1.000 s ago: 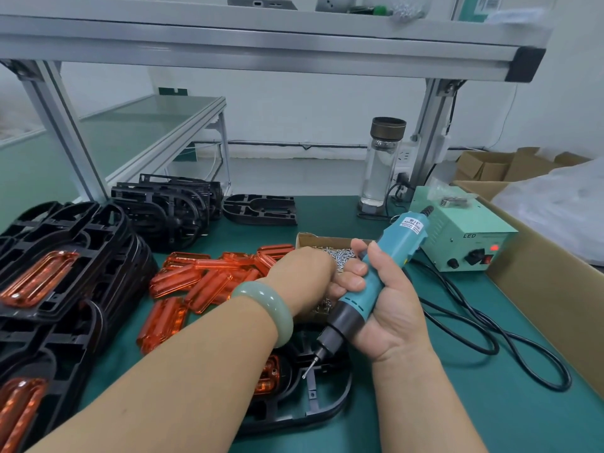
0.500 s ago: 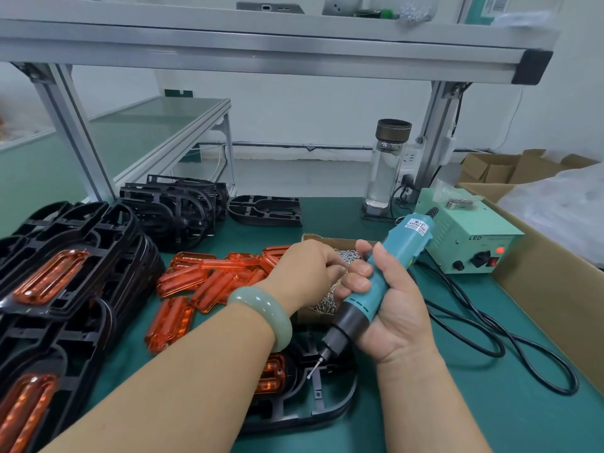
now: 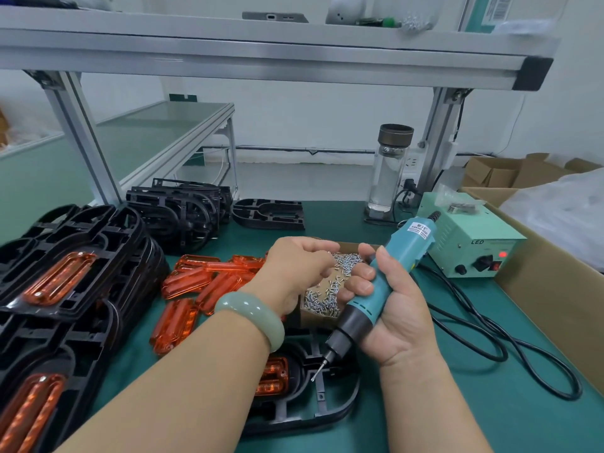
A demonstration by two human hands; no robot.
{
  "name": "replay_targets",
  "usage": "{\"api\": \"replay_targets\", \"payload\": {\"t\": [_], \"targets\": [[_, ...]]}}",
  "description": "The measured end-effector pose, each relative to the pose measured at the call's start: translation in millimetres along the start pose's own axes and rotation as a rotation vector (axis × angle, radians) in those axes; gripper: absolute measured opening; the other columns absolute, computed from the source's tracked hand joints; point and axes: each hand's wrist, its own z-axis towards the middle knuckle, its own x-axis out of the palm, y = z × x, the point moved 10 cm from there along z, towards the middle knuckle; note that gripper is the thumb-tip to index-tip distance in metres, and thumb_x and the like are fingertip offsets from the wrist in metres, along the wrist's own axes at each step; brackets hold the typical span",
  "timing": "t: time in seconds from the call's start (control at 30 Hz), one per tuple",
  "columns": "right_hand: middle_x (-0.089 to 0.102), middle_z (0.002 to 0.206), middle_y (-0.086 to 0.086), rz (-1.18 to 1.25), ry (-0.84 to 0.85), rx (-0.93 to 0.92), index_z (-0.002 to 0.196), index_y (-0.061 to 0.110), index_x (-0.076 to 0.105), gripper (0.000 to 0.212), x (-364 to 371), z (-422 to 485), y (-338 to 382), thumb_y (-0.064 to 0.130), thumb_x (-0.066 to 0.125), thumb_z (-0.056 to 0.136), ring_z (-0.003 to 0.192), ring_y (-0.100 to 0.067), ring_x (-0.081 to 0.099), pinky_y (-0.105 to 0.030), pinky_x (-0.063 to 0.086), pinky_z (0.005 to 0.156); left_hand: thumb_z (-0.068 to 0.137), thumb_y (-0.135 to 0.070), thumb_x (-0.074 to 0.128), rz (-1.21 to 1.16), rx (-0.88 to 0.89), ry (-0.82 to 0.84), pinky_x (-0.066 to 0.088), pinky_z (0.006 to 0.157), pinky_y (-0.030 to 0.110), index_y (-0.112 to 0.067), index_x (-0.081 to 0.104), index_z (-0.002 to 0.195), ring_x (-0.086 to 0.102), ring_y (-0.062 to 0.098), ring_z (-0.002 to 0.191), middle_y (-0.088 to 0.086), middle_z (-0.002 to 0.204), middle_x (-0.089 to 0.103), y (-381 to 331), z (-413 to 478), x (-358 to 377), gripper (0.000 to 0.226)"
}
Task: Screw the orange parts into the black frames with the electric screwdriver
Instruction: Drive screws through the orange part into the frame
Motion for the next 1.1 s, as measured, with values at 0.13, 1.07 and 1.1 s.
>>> {"api": "replay_targets", "payload": {"t": [0.13,1.07,1.1], "targets": [[0.045,0.057,0.004,0.001,-0.002,-0.004,0.093,0.013,0.059,0.021,-0.4,-0.9,0.1,0.025,0.063,0.075,0.041,-0.006,0.043,-0.018,0.042,0.044,0.087,-0.002,0.059,-0.185,-0.013,-0.031,0.045,0.051,0.015,-0.011,0.07,0.089,0.052,0.007,0.058,0.001,0.069,0.063,0.1,-12.5,-14.9,0.014],[0.056,0.067,0.006,0.212,-0.174,-0.272,0.082,0.023,0.061,0.021,-4.2,-7.0,-0.6,0.037,0.073,0.07,0.059,-0.007,0.055,-0.025,0.05,0.071,0.062,-0.014,0.068,-0.511,0.077,-0.227,0.051,0.049,0.017,-0.017,0.074,0.071,0.067,0.013,0.061,0.009,0.074,0.071,50.2,-99.7,-101.9,0.011],[0.056,0.067,0.006,0.23,-0.176,-0.263,0.08,0.023,0.063,0.017,-4.6,-6.9,-2.4,0.035,0.073,0.074,0.059,-0.007,0.055,-0.025,0.048,0.076,0.059,-0.015,0.07,-0.494,0.093,-0.235,0.052,0.052,0.017,-0.018,0.075,0.073,0.067,0.013,0.063,0.009,0.075,0.071,49.3,-100.7,-103.3,0.015]]}}
